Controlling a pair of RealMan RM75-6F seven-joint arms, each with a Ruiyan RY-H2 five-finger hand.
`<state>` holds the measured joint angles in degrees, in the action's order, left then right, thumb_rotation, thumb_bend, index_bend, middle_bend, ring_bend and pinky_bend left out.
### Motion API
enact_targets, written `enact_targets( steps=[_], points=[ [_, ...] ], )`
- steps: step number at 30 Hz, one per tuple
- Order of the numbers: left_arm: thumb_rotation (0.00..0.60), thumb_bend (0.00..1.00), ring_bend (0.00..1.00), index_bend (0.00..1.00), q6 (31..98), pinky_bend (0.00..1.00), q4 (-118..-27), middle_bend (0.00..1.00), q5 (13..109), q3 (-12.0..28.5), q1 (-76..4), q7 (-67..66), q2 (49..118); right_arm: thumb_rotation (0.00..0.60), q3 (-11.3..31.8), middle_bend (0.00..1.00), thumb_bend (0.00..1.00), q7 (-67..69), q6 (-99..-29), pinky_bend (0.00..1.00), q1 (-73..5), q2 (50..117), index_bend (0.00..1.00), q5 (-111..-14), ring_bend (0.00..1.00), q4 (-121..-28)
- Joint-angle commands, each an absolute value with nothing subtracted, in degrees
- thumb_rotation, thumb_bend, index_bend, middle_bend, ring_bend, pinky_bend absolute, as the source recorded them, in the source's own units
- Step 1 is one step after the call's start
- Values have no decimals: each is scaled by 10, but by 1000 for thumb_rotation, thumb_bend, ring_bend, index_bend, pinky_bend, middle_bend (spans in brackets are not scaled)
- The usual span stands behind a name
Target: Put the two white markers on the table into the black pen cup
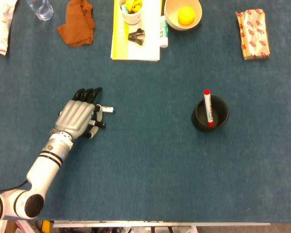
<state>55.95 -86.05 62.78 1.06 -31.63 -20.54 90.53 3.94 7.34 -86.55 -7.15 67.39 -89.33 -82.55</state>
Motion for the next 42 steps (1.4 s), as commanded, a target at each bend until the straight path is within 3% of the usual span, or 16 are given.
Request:
enact_targets(
  steps=[1, 10, 25, 32, 42],
  points=[
    [600, 333, 0, 606, 563, 0, -861, 0, 629, 11, -314, -204, 906, 600, 40, 181, 0, 74, -866, 388, -71, 674, 183, -893, 157, -825],
    [600, 333, 0, 639, 593, 0, -905, 0, 641, 10, -302, -217, 887, 600, 41, 182, 0, 80, -870, 388, -73, 672, 183, -899, 157, -832],
    [600, 333, 0, 640, 669, 0, -1058, 0, 640, 22, -271, -245, 809, 600, 34, 190, 0, 117, -869, 370, -86, 681, 183, -928, 157, -853],
    [600, 333, 0, 640, 660, 0, -1147, 0, 597, 46, -266, -199, 748, 600, 22, 195, 0, 156, -852, 330, -99, 700, 183, -944, 157, -867],
    [600, 333, 0, 643, 652, 0, -1200, 0, 579, 73, -258, -122, 681, 600, 16, 196, 0, 211, -831, 300, -120, 752, 183, -952, 157, -859]
  ],
)
